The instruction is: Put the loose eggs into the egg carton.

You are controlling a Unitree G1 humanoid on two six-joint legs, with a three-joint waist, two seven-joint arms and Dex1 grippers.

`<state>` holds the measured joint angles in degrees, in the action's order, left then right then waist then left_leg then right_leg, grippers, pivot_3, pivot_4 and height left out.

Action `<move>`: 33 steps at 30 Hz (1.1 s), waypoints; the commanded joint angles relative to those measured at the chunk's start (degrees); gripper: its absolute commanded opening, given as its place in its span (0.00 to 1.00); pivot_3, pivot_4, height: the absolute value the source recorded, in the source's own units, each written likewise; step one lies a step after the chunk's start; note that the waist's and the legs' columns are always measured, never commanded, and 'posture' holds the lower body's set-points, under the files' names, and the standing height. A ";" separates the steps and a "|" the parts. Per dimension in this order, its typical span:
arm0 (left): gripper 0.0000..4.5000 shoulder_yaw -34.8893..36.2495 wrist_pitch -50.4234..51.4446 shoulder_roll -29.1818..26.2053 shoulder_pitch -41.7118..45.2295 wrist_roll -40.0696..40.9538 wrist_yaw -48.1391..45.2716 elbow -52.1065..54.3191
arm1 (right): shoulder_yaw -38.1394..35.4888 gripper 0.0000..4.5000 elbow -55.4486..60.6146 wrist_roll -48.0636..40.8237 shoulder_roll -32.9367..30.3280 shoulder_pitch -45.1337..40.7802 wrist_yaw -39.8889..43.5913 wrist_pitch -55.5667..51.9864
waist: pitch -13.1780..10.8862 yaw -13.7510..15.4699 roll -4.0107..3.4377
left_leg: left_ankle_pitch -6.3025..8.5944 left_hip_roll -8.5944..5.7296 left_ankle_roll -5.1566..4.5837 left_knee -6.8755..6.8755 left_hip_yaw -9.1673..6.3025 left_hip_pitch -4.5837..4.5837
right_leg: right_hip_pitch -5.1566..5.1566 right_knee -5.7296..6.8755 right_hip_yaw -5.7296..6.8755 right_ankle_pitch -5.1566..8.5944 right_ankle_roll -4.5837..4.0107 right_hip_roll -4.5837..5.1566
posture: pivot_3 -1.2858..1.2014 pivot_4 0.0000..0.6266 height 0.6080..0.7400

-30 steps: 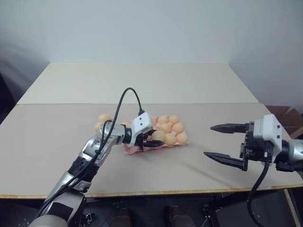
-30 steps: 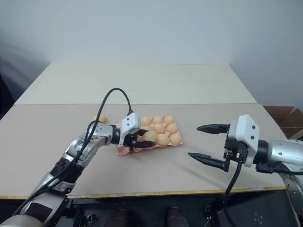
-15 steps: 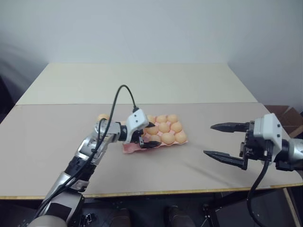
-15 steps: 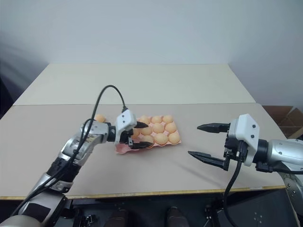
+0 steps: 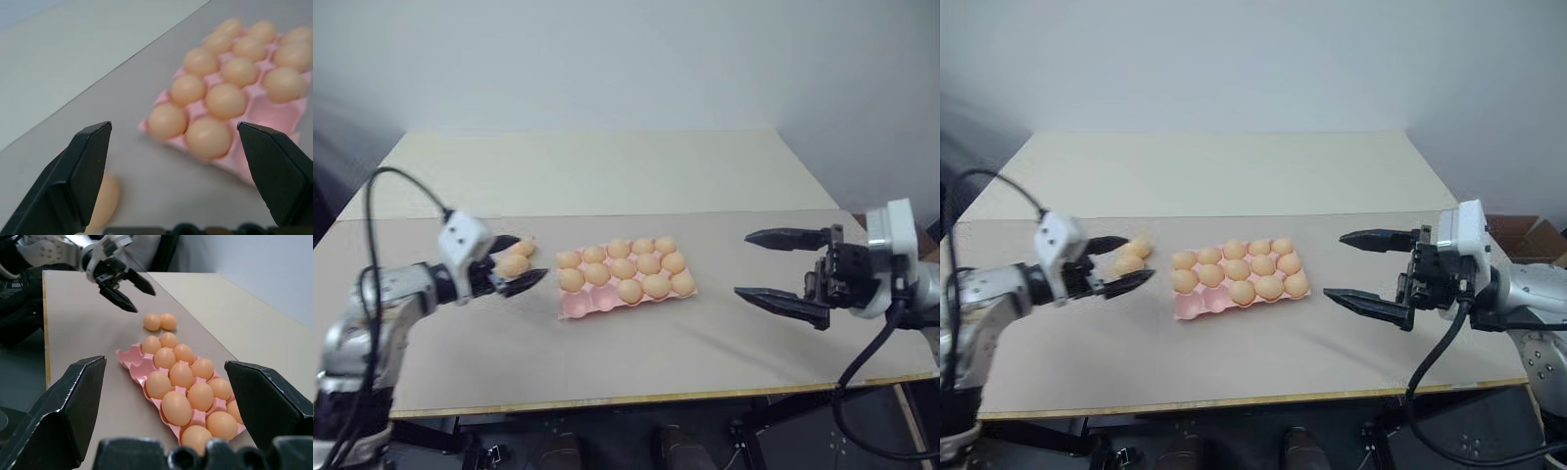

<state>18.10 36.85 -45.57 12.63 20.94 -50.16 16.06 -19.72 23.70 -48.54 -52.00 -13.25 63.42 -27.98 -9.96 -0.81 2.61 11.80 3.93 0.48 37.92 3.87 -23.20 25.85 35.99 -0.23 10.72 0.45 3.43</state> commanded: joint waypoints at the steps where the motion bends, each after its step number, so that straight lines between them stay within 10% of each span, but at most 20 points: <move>1: 1.00 7.43 2.39 -1.34 -4.90 1.55 2.34 4.35 | 0.14 1.00 -1.42 -0.33 -0.05 -1.90 1.72 0.91 | 0.00 0.22 0.00 | 0.00 0.00 0.00 0.00 0.00 0.00 | 0.00 0.00 0.01 0.07 -0.13 0.00 | 0.52 0.24 1.00; 17: 1.00 12.12 5.38 0.07 -15.90 6.32 6.45 11.19 | 0.38 1.00 -2.44 1.96 -0.32 -2.57 3.81 1.32 | 0.00 0.90 0.00 | 0.01 0.02 0.02 0.00 0.06 -0.06 | 0.12 0.00 0.01 0.19 -0.32 0.04 | 0.52 0.24 1.00; 33: 1.00 -11.03 -7.50 5.77 13.62 -5.86 9.80 -26.88 | 0.12 1.00 -1.22 2.86 -0.96 -3.05 3.43 1.22 | 0.00 1.38 0.02 | 0.00 -0.02 0.01 0.00 0.09 -0.11 | 0.10 -0.02 0.00 -0.03 0.01 0.01 | 0.52 0.24 1.00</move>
<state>8.54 32.82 -39.95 24.31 17.38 -40.10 -7.24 -17.95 20.90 -45.53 -52.10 -15.70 66.92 -27.78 -9.96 0.57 2.63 11.80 3.91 0.49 37.92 3.96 -23.31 25.96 35.97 -0.23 10.68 0.46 3.44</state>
